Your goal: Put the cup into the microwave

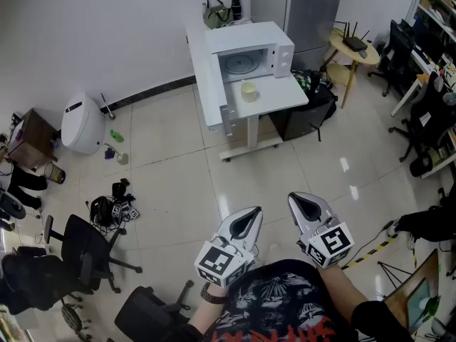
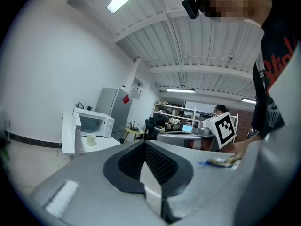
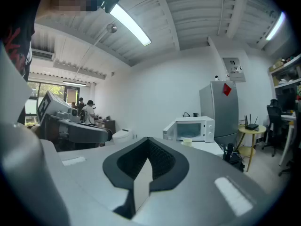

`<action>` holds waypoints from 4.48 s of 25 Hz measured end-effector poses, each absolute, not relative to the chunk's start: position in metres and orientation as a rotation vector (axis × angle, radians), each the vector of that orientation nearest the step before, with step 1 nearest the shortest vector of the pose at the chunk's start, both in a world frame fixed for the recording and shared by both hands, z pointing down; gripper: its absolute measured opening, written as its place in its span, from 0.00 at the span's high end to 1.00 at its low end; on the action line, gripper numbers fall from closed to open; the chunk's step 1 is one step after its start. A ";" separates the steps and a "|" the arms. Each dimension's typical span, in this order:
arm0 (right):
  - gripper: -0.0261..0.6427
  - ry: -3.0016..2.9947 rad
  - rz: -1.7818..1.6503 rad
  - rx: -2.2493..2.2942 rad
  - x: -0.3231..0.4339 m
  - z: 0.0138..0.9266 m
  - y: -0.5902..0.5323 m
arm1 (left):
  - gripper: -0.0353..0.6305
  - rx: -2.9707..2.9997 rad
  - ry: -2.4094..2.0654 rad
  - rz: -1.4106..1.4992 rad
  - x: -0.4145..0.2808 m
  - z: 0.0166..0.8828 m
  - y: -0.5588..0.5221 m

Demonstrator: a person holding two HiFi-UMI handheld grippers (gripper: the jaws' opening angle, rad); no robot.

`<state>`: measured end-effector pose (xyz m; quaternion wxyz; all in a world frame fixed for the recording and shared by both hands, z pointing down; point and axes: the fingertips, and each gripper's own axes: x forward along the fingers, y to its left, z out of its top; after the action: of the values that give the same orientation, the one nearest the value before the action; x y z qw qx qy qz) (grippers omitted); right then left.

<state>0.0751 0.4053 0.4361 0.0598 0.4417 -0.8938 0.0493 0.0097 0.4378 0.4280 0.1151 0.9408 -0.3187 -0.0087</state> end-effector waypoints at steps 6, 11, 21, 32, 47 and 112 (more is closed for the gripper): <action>0.96 -2.683 0.122 1.349 0.067 0.440 0.385 | 0.94 2.738 -0.920 -0.051 -0.003 0.430 0.418; 0.96 -2.706 0.131 1.345 0.065 0.443 0.353 | 0.94 2.739 -0.974 -0.056 -0.009 0.431 0.388; 0.96 -2.799 0.059 1.243 0.065 0.439 0.229 | 0.94 2.684 -1.060 0.021 0.000 0.436 0.272; 0.96 -2.843 0.055 1.186 0.094 0.427 0.102 | 0.94 2.694 -1.168 0.040 0.026 0.423 0.146; 0.79 -2.654 0.011 1.252 0.036 0.452 -0.054 | 0.94 2.714 -1.159 -0.089 -0.062 0.405 -0.044; 0.31 -2.256 0.306 1.068 0.126 0.687 -0.258 | 0.94 2.608 -1.101 0.153 -0.007 0.455 -0.162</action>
<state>0.1260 -0.2577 0.6868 0.3081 0.4041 -0.8535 0.1157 -0.0068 -0.1621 0.4547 0.1527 0.9091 -0.3839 0.0533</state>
